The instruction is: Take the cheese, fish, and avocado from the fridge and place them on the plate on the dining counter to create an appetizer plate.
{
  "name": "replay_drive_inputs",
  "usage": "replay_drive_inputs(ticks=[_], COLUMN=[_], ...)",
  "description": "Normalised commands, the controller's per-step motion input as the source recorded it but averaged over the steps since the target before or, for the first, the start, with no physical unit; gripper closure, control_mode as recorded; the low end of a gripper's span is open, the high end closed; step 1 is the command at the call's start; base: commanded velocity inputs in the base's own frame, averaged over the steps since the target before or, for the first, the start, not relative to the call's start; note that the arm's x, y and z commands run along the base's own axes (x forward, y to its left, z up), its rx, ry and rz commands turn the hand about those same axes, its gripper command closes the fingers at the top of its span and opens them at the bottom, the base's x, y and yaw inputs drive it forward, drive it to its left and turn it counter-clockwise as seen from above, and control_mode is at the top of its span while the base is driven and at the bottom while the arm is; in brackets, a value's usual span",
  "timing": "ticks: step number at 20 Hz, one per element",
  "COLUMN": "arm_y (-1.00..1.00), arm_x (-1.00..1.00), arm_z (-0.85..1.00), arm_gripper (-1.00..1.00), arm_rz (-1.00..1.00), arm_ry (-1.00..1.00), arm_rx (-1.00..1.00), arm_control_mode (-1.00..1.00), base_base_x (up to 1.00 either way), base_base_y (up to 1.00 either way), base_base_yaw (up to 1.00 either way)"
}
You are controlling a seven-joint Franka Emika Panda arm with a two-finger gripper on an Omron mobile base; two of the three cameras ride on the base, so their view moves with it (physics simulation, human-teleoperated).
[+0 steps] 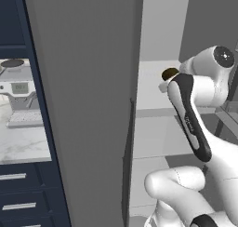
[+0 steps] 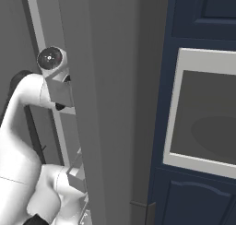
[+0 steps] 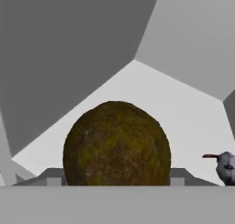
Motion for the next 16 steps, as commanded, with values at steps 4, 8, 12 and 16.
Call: replay_drive_inputs(ticks=[4,8,12,16], arm_y=[0.00,0.00,0.00,0.13], arm_x=[-1.00,-1.00,-1.00,-0.97], arm_z=[0.19,0.00,0.00,0.00], arm_gripper=[1.00,1.00,1.00,1.00], arm_rz=[-0.11,-0.06,0.00,0.00], arm_ry=[0.01,0.00,0.00,0.00], arm_rx=[0.00,0.00,0.00,0.00], arm_control_mode=[-1.00,-1.00,-1.00,-1.00], base_base_x=[0.00,0.00,0.00,0.00], base_base_y=[0.00,0.00,0.00,0.00], base_base_yaw=[0.00,0.00,0.00,0.00])
